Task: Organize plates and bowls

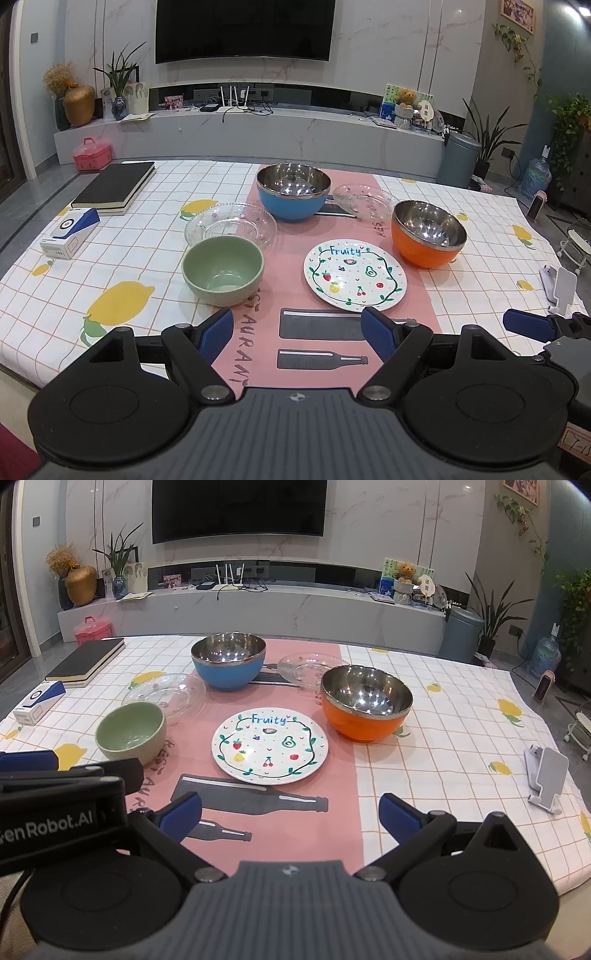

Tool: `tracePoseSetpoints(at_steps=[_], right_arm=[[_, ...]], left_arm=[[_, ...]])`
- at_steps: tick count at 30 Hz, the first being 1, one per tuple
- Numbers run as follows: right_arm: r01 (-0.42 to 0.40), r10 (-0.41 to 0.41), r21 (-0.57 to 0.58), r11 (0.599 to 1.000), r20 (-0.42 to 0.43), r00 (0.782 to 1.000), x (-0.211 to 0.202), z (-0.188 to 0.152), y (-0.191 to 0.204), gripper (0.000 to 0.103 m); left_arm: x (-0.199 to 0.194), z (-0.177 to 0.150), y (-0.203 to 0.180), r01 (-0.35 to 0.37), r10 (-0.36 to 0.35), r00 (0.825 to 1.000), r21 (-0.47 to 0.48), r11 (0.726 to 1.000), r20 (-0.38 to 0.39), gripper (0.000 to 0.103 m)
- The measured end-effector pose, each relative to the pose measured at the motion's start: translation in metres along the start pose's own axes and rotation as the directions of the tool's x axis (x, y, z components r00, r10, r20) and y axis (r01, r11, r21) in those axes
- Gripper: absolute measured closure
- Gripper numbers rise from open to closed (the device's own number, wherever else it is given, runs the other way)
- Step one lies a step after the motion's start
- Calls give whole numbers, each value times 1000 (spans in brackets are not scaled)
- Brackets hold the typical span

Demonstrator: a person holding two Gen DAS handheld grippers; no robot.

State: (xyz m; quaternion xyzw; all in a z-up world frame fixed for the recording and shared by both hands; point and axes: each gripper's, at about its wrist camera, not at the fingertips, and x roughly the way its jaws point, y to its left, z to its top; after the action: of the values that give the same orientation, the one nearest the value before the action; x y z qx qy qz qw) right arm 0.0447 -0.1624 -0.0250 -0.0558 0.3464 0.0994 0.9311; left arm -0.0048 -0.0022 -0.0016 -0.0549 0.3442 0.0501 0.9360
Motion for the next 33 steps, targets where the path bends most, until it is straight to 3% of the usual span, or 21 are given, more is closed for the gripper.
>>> tracePoseSetpoints(at_steps=[6,12,16,21,25,29,33], right_arm=[[5,-5,4,1000,-3,1000,0,1,0,6],[-12,13,64,998,-10,1000,-1,10,-11,7],[-59,60,95,994,-12,998,-1,21,-17,10],[-117,119,34,992,-43,992,10,38,-13,10],[-136,135,-20,991,-43,990,23,51,-8,10],[-213,215,31,977,-73,974,43,75,-10,10],[-184,185,24,983,-57,981,63,102,-9,9]], left_arm=[[2,4,4,11,-12,1000,-13,1000,-29,11],[-1,24,37,11,-12,1000,-128,992,-9,11],[2,38,49,-53,54,999,-123,991,4,11],[21,57,68,-19,11,998,-136,991,-60,11],[38,73,74,-41,33,996,-100,994,-81,11],[60,96,72,-58,54,996,-58,997,-74,11],[82,117,72,-50,43,996,-89,995,-82,11]])
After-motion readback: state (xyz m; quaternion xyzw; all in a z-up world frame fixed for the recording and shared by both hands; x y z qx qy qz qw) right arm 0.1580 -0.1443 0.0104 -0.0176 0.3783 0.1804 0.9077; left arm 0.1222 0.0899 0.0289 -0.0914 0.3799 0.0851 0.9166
